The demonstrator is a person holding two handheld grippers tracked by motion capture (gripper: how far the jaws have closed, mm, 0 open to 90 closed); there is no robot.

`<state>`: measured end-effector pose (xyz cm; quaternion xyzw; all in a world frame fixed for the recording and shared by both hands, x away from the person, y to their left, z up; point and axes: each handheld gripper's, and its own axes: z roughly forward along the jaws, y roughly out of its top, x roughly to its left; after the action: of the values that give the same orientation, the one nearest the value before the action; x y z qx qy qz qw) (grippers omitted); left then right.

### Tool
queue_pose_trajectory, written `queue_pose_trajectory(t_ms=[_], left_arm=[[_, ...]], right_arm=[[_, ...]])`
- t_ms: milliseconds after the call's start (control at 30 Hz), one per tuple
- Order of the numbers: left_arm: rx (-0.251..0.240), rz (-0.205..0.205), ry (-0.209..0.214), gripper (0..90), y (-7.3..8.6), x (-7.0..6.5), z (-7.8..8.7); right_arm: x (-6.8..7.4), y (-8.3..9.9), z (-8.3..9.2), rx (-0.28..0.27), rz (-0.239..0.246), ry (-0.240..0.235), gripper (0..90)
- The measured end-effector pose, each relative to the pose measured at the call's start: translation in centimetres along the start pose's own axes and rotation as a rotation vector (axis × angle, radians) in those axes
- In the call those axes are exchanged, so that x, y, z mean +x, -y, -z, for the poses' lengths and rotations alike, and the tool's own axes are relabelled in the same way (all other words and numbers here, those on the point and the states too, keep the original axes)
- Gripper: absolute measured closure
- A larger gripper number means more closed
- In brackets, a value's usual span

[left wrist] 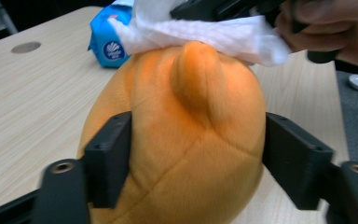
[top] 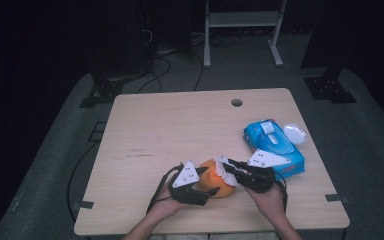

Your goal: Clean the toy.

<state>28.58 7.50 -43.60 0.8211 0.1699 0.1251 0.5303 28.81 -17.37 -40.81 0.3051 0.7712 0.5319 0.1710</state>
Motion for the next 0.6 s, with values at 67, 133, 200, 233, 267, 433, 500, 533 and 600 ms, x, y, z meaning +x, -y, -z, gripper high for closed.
queue_pose_trajectory(t_ms=[67,133,200,233,267,433,500,533,600], left_arm=[[0.000,0.003,-0.005,24.2,0.0,0.1,-0.1],[0.003,-0.021,-0.022,28.0,0.0,0.0,-0.2],[0.005,-0.030,-0.033,33.8,0.0,0.0,-0.1],[0.002,-0.025,-0.036,34.6,0.1,-0.1,-0.2],[0.000,-0.020,-0.039,34.9,0.0,-0.1,-0.3],[0.011,-0.022,-0.046,37.1,0.2,-0.2,-0.1],[0.012,-0.027,-0.041,38.0,0.2,-0.3,-0.1],[0.014,-0.034,-0.037,38.3,0.1,-0.3,-0.2],[0.018,-0.046,-0.034,38.6,0.1,-0.5,-0.3]], right_arm=[[-0.2,0.0,0.0,0.004,-0.002,0.001,77.5],[-0.2,0.0,-0.1,0.003,-0.004,-0.002,77.5],[0.2,-0.2,0.1,-0.008,-0.002,-0.012,77.5],[0.5,-0.3,0.2,-0.018,0.007,-0.023,77.5],[0.9,-0.5,0.3,-0.027,0.016,-0.039,77.4],[2.9,-1.2,-0.3,-0.003,0.105,-0.032,77.5],[2.1,-1.0,-0.3,0.000,0.072,-0.028,77.5],[1.8,-0.9,-0.3,0.003,0.069,-0.017,77.5],[0.4,-0.5,-0.1,0.026,0.063,0.045,77.4]])
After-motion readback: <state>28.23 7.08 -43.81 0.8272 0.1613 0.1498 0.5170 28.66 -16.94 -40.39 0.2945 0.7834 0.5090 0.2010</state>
